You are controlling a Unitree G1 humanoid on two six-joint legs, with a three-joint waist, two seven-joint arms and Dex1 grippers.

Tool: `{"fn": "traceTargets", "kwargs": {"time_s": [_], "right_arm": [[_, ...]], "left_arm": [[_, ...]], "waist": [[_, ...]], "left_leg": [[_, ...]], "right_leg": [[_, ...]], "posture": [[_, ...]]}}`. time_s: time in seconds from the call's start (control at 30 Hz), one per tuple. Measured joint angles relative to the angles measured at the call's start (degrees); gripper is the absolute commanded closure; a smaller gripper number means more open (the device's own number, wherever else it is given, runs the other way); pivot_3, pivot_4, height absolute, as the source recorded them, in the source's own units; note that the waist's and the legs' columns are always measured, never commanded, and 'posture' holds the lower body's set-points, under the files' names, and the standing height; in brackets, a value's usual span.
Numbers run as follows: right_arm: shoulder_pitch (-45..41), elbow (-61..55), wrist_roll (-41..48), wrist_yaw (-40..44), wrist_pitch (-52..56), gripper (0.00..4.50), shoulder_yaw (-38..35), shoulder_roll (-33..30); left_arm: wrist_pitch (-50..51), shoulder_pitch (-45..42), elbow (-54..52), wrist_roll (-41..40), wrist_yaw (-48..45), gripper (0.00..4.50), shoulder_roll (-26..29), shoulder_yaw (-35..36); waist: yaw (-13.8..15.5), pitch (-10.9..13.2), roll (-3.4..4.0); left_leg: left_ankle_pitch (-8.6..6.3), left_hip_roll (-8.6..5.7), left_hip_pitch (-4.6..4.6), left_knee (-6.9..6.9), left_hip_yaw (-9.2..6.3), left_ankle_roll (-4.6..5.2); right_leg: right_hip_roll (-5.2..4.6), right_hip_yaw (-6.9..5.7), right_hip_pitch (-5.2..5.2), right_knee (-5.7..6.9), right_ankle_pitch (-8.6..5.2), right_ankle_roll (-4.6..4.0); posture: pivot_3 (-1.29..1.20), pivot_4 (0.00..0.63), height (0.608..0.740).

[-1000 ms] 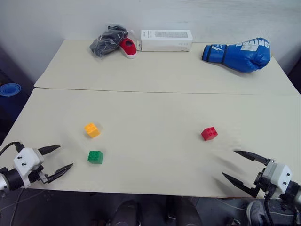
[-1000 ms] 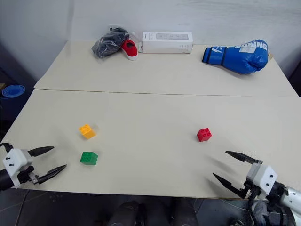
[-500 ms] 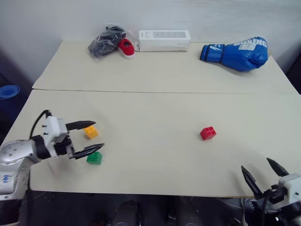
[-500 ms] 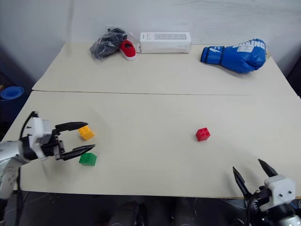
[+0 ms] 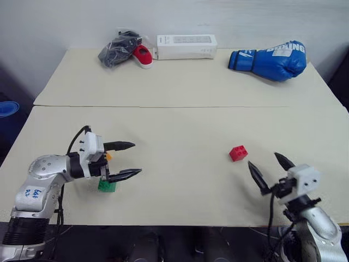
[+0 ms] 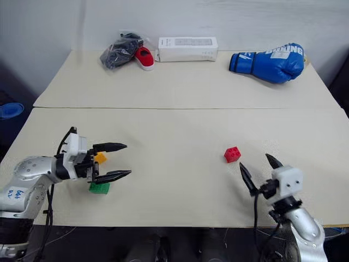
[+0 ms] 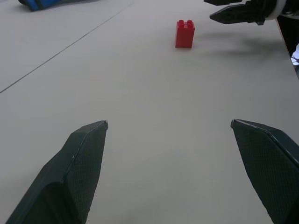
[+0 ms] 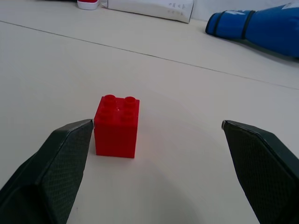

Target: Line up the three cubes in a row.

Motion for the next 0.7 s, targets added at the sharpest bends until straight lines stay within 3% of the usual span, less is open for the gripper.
{"fn": "traceTargets", "kwargs": {"time_s": [0.23, 0.37, 0.57, 0.7], "right_arm": [[-9.06, 4.44, -4.33, -4.59, 4.80, 0.00, 6.66, 2.45], [-10.37, 5.39, -5.01, -5.05, 5.86, 0.88, 7.90, 2.46], [-10.10, 6.07, -4.38, -2.04, 5.89, 3.02, 7.85, 0.71], [-10.78, 7.21, 0.73, 9.87, 4.62, 3.00, 7.33, -6.43]], "left_arm": [[-0.19, 1.67, -0.30, 0.26, 0.73, 0.05, -0.87, 0.31], [-0.59, 2.57, -0.31, 0.38, 1.26, 0.00, -0.87, 0.87], [-1.31, 4.61, -1.12, 0.49, 1.68, 0.00, -0.79, 1.72], [-1.40, 6.33, -2.74, 0.48, 1.85, 0.00, -0.52, 3.02]], "waist": [[-0.18, 0.00, 0.00], [-0.07, 0.00, 0.00], [-0.20, 0.00, 0.00], [-0.17, 0.00, 0.00]], "left_leg": [[0.04, -0.01, -0.02, 0.00, 0.00, 0.02], [0.06, -0.03, -0.04, 0.00, -0.01, 0.05], [0.07, -0.02, -0.04, 0.00, -0.02, 0.05], [0.07, -0.03, -0.02, 0.00, -0.01, 0.08]], "right_leg": [[0.02, -0.02, 0.00, 0.00, 0.00, 0.00], [0.01, -0.05, 0.01, -0.01, 0.00, 0.01], [0.01, -0.04, 0.01, 0.00, 0.01, 0.01], [0.00, -0.04, 0.04, -0.04, 0.01, 0.03]], "posture": [[0.00, 0.150, 0.740], [0.00, 0.150, 0.740], [0.00, 0.150, 0.740], [0.00, 0.150, 0.740]]}}
